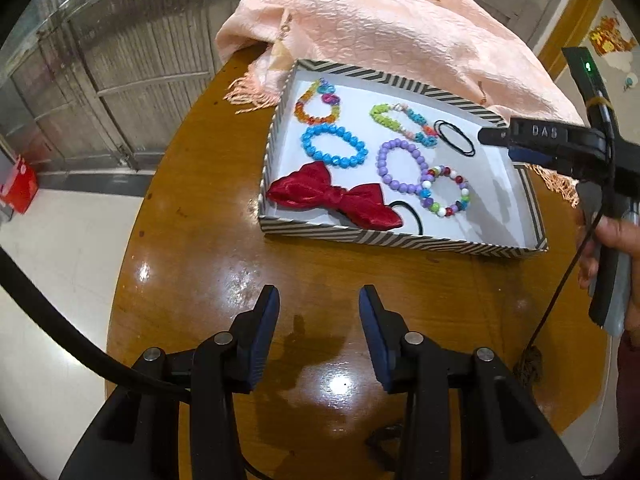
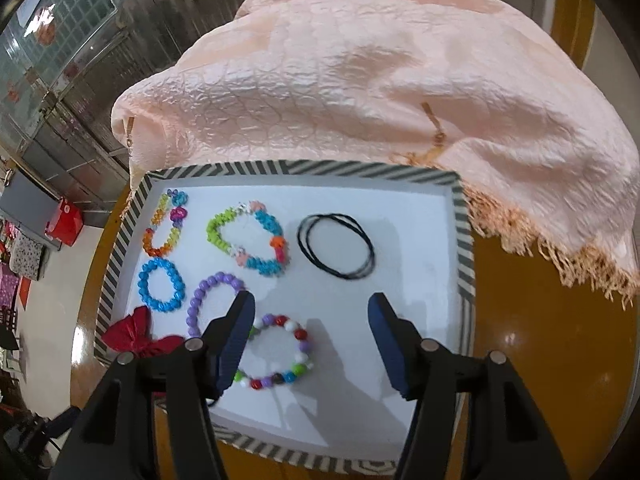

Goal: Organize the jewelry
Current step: 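Open both tools to release the bracelet and hair tie and withdraw, then grasp the black scrunchie with the left tool while the right tool grasps the brown scrunchie and ribbon bow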

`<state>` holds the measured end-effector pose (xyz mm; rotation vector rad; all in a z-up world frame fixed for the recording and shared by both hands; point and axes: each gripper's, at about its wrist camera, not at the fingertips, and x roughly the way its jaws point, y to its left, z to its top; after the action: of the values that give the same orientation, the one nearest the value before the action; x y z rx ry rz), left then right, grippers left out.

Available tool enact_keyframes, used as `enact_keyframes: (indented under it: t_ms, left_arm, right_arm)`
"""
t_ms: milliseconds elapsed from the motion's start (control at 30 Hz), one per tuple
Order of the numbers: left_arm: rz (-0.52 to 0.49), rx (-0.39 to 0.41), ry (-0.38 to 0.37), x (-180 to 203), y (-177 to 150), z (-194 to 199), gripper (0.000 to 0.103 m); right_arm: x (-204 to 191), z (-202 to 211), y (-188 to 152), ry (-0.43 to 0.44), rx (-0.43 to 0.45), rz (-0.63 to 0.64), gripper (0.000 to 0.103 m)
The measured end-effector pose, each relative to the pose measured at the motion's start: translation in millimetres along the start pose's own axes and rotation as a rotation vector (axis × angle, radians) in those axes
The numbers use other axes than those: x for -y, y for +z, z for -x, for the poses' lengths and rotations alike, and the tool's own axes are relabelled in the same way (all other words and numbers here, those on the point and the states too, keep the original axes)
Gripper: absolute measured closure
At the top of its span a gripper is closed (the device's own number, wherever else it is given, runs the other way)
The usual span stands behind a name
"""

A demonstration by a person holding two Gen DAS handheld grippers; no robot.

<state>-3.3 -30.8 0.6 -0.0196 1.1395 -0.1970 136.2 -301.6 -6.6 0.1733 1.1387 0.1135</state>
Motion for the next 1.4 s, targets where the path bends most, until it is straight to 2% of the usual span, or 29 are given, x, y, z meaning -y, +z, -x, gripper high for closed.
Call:
enact_keyframes:
  t_ms: [267,400,567,767,1067,1300,1400]
  left_arm:
    - [-0.061,-0.002,-0.013,16,5,8,0.068]
    - [-0.096,0.029,-0.023,22,10,19,0.068]
    - [-0.134,0.036,-0.026,23,6,24,0.068]
    - [-0.180,-0.013,-0.025,23,-12,9,0.068]
    - [-0.307,-0.057,-0.032,38,-37,-2,0.068]
    - [-0.377,-0.139,-0.132,36,-56,-5,0.068]
    - [-0.426,-0.165,-0.151,36,-67,-6,0.068]
  right_arm:
    - [13,18,-29,0.001,0.006,-0.035,0.039]
    - [17,36,-48,0.000,0.022,-0.036,0.038]
    - [18,59,-81,0.001,0.037,-0.025,0.038]
    - [15,92,-127,-0.023,0.062,0.012,0.037]
    - [32,120,-188,-0.053,0.080,-0.050,0.037]
    - [43,135,-213,-0.090,0.080,-0.059,0.037]
    - [41,137,-223,-0.105,0.068,-0.034,0.037]
